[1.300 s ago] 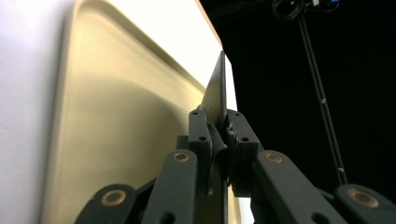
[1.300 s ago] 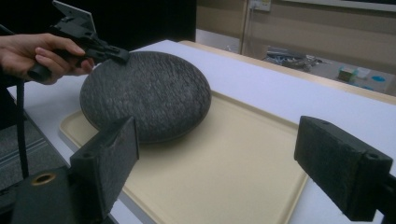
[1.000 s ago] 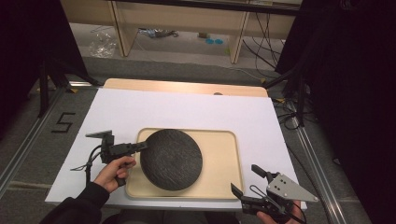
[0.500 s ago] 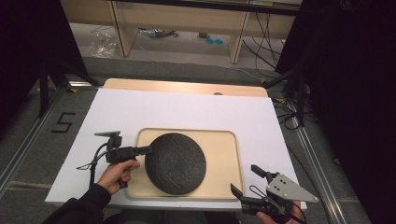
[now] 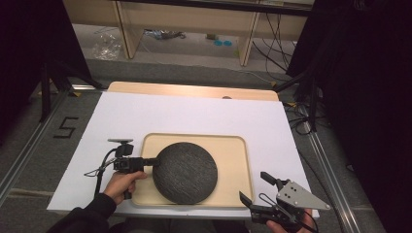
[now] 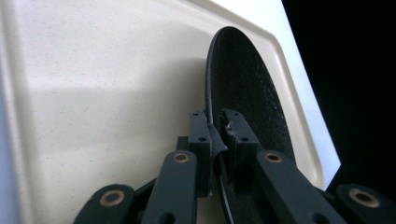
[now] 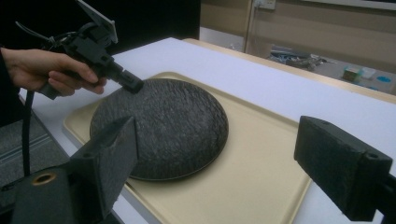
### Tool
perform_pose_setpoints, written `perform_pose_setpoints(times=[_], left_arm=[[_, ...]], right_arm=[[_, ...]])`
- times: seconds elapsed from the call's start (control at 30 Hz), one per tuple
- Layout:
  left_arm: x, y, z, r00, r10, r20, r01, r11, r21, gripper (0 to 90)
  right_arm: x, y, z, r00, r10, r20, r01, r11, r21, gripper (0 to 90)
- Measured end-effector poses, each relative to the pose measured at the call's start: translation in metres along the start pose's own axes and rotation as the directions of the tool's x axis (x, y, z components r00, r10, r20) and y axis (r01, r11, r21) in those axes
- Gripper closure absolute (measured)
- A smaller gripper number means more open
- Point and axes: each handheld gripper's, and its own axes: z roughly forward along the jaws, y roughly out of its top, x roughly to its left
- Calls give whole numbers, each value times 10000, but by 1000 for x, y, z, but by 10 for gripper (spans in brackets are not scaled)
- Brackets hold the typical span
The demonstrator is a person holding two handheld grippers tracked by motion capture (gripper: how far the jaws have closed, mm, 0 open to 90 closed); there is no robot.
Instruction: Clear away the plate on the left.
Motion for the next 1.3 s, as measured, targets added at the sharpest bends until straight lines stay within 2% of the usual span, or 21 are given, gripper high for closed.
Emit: perform_pose_setpoints(times=[0.03,0.1,0.13,0.17,0.2,0.23,0.3,0.4,0.43,0.5,0.53,0.6,0.67,0.73,0.8,0.87,0.93,1.0,1.3], left_arm=[[0,0,0,10000,0,0,0,10000,0,816],[-3,-1,1,9992,275,-282,-272,9996,107,810],[-4,-2,2,9989,299,-352,-296,9995,92,805],[-4,-2,3,9989,366,-285,-359,9991,238,804],[-4,-2,4,9988,419,-262,-410,9986,345,802],[-5,-3,4,9985,450,-310,-439,9983,378,799],[-6,-4,7,9974,595,-404,-574,9970,524,791],[-7,-5,9,9965,695,-468,-664,9956,661,782],[-7,-6,10,9967,705,-400,-674,9950,731,778],[-7,-6,11,9961,778,-413,-740,9935,859,777],[-7,-6,11,9958,794,-452,-752,9933,876,773],[-7,-7,13,9952,818,-546,-762,9924,969,768],[-6,-7,14,9940,955,-535,-897,9907,1023,765],[-6,-7,14,9945,910,-528,-847,9903,1103,763],[-6,-7,15,9940,992,-455,-934,9890,1145,761],[-6,-8,15,9925,1094,-544,-1021,9871,1234,756],[-5,-8,17,9918,1144,-564,-1055,9844,1405,747],[-6,-9,16,9896,1272,-670,-1166,9827,1439,731],[-5,-8,17,9931,1121,-353,-1055,9827,1522,629]], right_arm=[[0,0,0,10000,0,0,0,10000,0,152],[0,1,-1,10000,1,76,-2,9999,112,152],[0,0,1,10000,55,0,-55,10000,-49,152],[1,0,0,9999,156,70,-157,9998,109,152],[0,0,-1,9999,-10,167,8,9999,155,152],[0,0,0,9999,34,110,-34,10000,-7,152],[1,0,-1,9999,97,88,-99,9997,226,152],[0,1,-1,9999,4,118,-5,9999,145,152],[1,0,-2,9999,52,94,-55,9994,336,152],[1,0,-1,10000,64,49,-65,9996,290,152],[1,1,-3,10000,40,67,-43,9990,434,152],[1,0,-1,9999,-60,85,58,9997,218,152],[1,0,-1,9999,-67,80,65,9998,211,152],[1,0,-1,10000,36,38,-37,9996,276,152],[1,0,-1,9999,-74,79,73,9997,226,152],[1,0,-1,10000,16,16,-16,9996,289,152],[1,1,-2,9999,-95,137,90,9993,351,152],[1,0,-1,9999,-87,84,85,9997,222,152],[1,1,-2,9999,-90,125,86,9994,349,152]])
